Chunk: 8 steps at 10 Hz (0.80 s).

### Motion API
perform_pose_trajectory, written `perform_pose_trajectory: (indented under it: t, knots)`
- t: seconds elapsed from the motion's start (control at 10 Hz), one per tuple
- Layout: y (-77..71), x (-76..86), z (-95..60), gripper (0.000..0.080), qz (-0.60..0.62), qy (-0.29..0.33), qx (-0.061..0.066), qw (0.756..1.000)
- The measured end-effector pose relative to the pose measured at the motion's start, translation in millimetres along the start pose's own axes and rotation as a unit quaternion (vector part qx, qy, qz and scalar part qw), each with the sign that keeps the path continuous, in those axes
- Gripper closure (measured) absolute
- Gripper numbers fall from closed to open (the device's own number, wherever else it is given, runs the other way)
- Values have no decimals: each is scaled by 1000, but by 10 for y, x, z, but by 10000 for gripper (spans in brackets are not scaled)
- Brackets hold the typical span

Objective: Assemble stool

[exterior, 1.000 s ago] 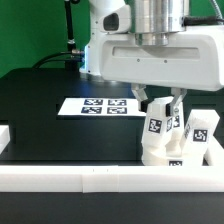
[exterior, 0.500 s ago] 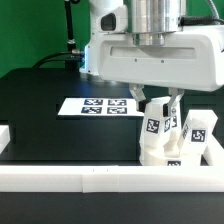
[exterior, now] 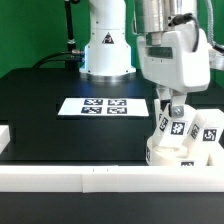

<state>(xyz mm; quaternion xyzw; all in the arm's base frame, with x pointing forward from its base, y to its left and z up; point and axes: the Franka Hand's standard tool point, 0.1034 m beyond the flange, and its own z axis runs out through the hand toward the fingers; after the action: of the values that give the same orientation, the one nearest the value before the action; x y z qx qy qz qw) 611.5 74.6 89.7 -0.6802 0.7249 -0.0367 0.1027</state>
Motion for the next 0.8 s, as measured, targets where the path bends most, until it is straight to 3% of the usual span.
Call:
perform_pose_trajectory:
  t: [0.2,0.3,0.6,0.8]
  knots:
    - [-64,-61,-1,461,124,2,31,992]
    - [-82,-69,-3,461,169,0,38,985]
    - [-108,43,-25,461,309,-23,39,950]
    - [-90,49,-4,461,324,-29,38,945]
